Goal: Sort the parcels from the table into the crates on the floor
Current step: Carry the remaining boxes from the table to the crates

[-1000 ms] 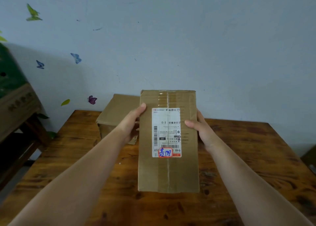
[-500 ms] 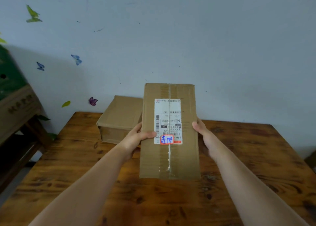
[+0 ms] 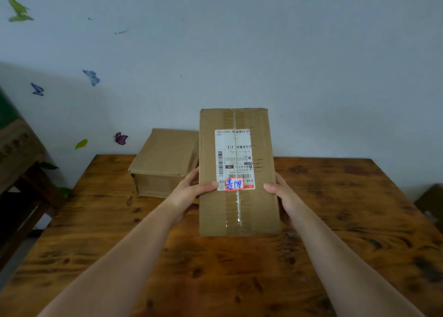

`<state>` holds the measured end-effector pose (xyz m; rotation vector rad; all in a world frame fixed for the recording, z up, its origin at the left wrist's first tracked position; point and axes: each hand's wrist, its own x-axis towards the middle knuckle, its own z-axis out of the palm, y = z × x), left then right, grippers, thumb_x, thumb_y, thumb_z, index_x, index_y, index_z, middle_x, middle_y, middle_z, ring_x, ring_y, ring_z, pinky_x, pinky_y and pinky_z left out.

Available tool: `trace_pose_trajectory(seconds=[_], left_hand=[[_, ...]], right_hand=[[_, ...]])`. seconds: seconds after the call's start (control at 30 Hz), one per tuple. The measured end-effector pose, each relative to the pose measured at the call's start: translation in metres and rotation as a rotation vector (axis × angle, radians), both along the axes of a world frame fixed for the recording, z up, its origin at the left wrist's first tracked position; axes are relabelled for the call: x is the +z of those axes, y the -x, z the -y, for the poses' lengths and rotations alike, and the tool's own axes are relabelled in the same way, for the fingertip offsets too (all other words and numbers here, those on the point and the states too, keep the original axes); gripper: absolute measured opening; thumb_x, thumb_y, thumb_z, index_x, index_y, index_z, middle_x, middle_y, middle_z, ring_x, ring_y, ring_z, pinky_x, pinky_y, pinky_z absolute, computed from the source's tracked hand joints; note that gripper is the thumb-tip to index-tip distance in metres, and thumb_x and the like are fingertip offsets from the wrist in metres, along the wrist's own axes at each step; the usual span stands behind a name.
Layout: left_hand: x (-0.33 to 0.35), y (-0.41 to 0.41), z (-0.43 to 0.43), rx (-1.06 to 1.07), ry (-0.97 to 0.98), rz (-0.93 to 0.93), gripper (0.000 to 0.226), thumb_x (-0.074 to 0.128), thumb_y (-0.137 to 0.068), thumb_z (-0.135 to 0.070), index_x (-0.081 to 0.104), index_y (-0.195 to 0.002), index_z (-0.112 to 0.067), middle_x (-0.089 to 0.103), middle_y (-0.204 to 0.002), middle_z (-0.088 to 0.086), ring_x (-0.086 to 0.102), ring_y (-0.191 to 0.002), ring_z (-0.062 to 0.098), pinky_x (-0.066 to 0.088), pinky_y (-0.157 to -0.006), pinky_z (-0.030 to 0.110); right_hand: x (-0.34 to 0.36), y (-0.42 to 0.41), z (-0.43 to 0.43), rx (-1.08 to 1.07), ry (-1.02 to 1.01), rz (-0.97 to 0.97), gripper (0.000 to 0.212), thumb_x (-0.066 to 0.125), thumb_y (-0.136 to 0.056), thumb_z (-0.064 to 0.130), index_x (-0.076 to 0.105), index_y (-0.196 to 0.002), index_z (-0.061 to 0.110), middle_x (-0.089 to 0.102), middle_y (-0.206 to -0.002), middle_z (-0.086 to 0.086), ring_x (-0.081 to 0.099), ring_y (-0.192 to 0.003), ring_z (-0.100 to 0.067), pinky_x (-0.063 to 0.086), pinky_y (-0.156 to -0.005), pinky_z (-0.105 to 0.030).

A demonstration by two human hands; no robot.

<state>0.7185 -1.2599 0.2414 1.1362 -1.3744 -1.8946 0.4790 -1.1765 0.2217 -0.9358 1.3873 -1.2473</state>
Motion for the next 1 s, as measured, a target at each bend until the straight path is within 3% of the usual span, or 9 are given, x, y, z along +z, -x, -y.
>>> trace_pose_trajectory(seconds=[0.13, 0.23, 0.37, 0.53, 0.73, 0.83, 1.0], left_hand=[[-0.005, 0.008, -0.004, -0.036, 0.004, -0.004, 0.092, 0.080, -0.055, -0.034, 0.040, -0.138, -0.030, 0.060, -0.121, 0.003, 0.062, -0.103, 0.021, 0.051, -0.072, 0.034], [-0.013, 0.022, -0.008, -0.105, -0.006, 0.010, 0.097, 0.086, -0.055, -0.028, 0.037, -0.139, -0.029, 0.060, -0.121, 0.004, 0.061, -0.105, 0.021, 0.050, -0.083, 0.037], [-0.018, 0.048, -0.026, -0.185, -0.051, 0.002, 0.098, 0.081, -0.055, -0.039, 0.035, -0.141, -0.031, 0.060, -0.120, 0.002, 0.059, -0.107, 0.022, 0.049, -0.089, 0.043], [-0.011, 0.082, -0.065, -0.238, -0.030, 0.002, 0.094, 0.079, -0.054, -0.041, 0.038, -0.138, -0.034, 0.064, -0.112, -0.001, 0.066, -0.093, 0.017, 0.053, -0.067, 0.033], [0.007, 0.133, -0.126, -0.299, 0.030, -0.013, 0.101, 0.085, -0.050, -0.039, 0.040, -0.140, -0.029, 0.066, -0.112, 0.000, 0.064, -0.099, 0.021, 0.051, -0.076, 0.038], [0.009, 0.171, -0.176, -0.328, 0.050, -0.023, 0.098, 0.082, -0.051, -0.041, 0.041, -0.139, -0.030, 0.069, -0.108, -0.002, 0.064, -0.099, 0.021, 0.050, -0.088, 0.043], [0.003, 0.248, -0.275, -0.334, 0.027, -0.069, 0.094, 0.079, -0.047, -0.043, 0.048, -0.134, -0.030, 0.070, -0.105, -0.003, 0.066, -0.096, 0.019, 0.051, -0.078, 0.039]], right_hand=[[-0.008, 0.003, -0.021, -0.052, -0.006, -0.014, 0.077, 0.070, -0.059, 0.048, 0.049, -0.132, 0.037, 0.067, -0.118, 0.012, 0.065, -0.103, -0.007, 0.045, -0.085, -0.036], [-0.017, 0.009, -0.045, -0.127, -0.014, 0.039, 0.067, 0.072, -0.058, 0.046, 0.055, -0.123, 0.044, 0.067, -0.120, 0.008, 0.066, -0.104, -0.011, 0.046, -0.086, -0.039], [-0.027, 0.027, -0.082, -0.213, -0.012, 0.122, 0.078, 0.076, -0.059, 0.036, 0.050, -0.133, 0.035, 0.068, -0.118, 0.001, 0.066, -0.106, -0.021, 0.050, -0.084, -0.044], [-0.027, 0.053, -0.128, -0.292, 0.047, 0.138, 0.062, 0.066, -0.071, 0.024, 0.052, -0.132, 0.024, 0.068, -0.119, -0.004, 0.065, -0.107, -0.026, 0.051, -0.085, -0.043], [-0.019, 0.097, -0.202, -0.330, 0.105, 0.139, 0.071, 0.074, -0.065, 0.037, 0.053, -0.132, 0.031, 0.064, -0.125, -0.003, 0.061, -0.115, -0.027, 0.042, -0.100, -0.054], [-0.014, 0.132, -0.256, -0.342, 0.135, 0.159, 0.067, 0.077, -0.066, 0.035, 0.055, -0.130, 0.032, 0.063, -0.127, -0.007, 0.061, -0.114, -0.032, 0.045, -0.097, -0.054], [-0.005, 0.202, -0.360, -0.394, 0.098, 0.126, 0.077, 0.084, -0.052, 0.046, 0.058, -0.124, 0.041, 0.065, -0.123, -0.004, 0.062, -0.113, -0.029, 0.043, -0.098, -0.056]])
